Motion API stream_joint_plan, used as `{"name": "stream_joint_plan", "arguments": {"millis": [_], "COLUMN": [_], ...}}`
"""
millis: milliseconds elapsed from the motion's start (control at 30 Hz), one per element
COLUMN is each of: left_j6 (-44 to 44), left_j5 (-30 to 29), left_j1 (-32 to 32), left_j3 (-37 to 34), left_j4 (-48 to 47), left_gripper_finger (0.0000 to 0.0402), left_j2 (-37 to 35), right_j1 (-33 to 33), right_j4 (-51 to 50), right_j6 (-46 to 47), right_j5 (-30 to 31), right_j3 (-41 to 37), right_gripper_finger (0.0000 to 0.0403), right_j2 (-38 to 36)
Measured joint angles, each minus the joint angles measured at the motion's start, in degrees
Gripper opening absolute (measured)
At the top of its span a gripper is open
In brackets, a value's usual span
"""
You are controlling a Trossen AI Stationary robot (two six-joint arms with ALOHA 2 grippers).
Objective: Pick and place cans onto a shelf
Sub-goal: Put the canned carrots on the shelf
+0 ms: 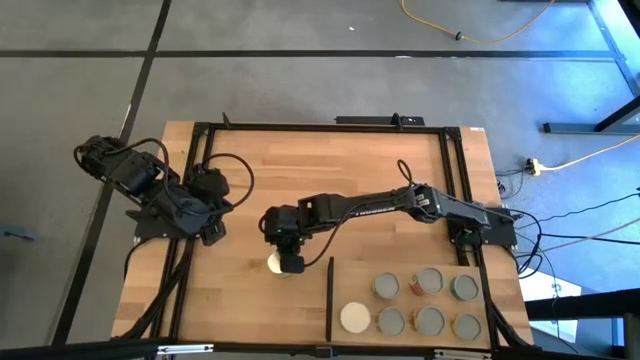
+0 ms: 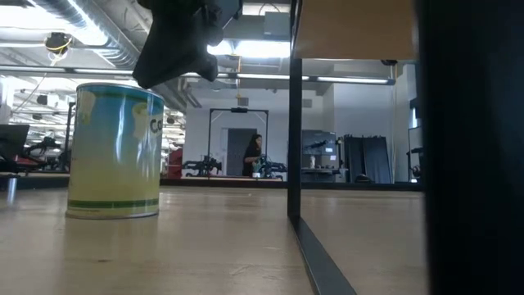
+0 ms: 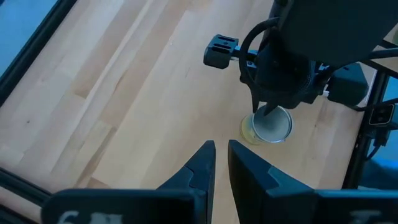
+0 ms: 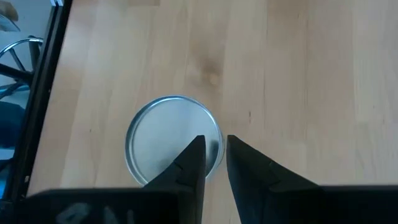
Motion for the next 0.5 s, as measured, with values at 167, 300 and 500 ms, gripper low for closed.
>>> {"name": "stream_joint_plan", "arguments": {"millis": [167, 300, 500], "left_j6": [0.15, 0.15, 0.15], "left_j5": [-0.01, -0.02, -0.06], "left_j1": [0.0, 0.0, 0.0], "left_j3": [-0.02, -0.02, -0.02], "left_j4": [0.0, 0.0, 0.0], "left_gripper_finger": [0.0037, 0.0037, 0.0037], "left_j2": [0.0, 0.0, 0.0], "right_j1": [-0.09, -0.16, -0.63], "right_j4": [-0.75, -0.27, -0.31], "right_j6": [0.08, 0.04, 1.23], "right_j5": [0.0, 0.02, 0.03], "right_j3": [-1.16, -1.16, -1.16], "right_gripper_finger": [0.0067, 0.0067, 0.0067], "right_j2": [0.01, -0.07, 0.07]}}
